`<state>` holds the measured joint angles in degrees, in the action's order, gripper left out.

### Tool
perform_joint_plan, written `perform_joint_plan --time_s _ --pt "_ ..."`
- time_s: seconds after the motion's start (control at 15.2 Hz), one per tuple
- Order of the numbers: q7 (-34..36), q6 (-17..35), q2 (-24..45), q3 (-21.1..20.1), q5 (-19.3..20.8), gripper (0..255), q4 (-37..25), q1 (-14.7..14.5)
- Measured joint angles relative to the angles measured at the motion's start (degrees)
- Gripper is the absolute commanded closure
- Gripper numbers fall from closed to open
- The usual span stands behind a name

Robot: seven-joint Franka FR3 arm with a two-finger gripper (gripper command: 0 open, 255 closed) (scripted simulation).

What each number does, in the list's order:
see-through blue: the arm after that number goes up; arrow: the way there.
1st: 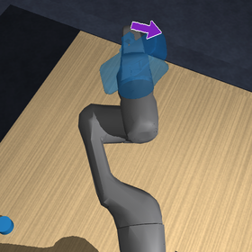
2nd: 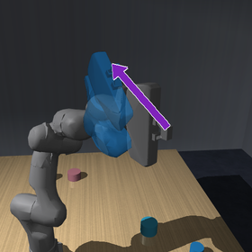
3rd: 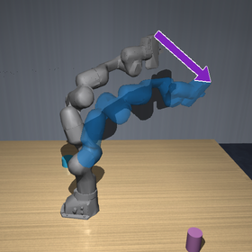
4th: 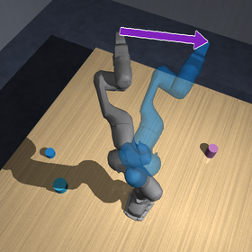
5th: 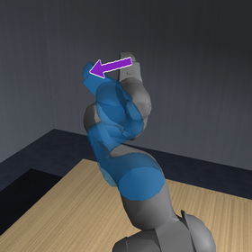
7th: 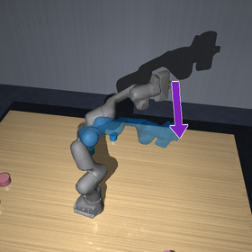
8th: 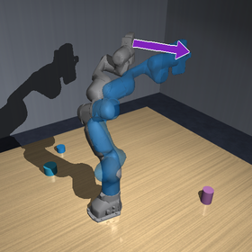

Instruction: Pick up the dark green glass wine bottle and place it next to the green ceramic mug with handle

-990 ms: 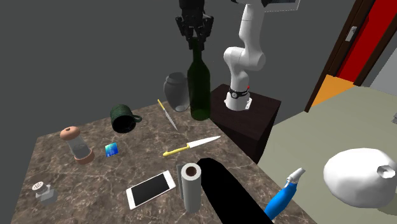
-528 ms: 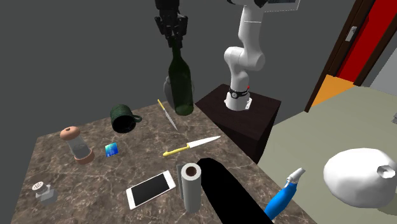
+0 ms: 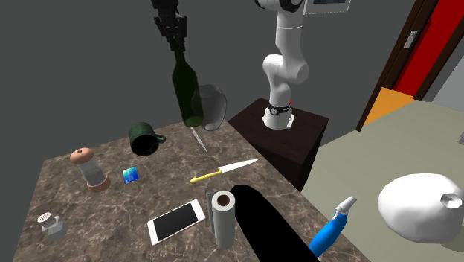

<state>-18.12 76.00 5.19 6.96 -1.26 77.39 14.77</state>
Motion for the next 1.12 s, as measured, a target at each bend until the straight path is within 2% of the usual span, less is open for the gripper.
perform_joint_plan --time_s 0.26,1.12 --pt "-1.8 2.0 0.5 0.8 0.1 255 1.5 0.9" --pt "-1.9 13.0 -2.3 0.7 0.5 255 15.4 0.8"
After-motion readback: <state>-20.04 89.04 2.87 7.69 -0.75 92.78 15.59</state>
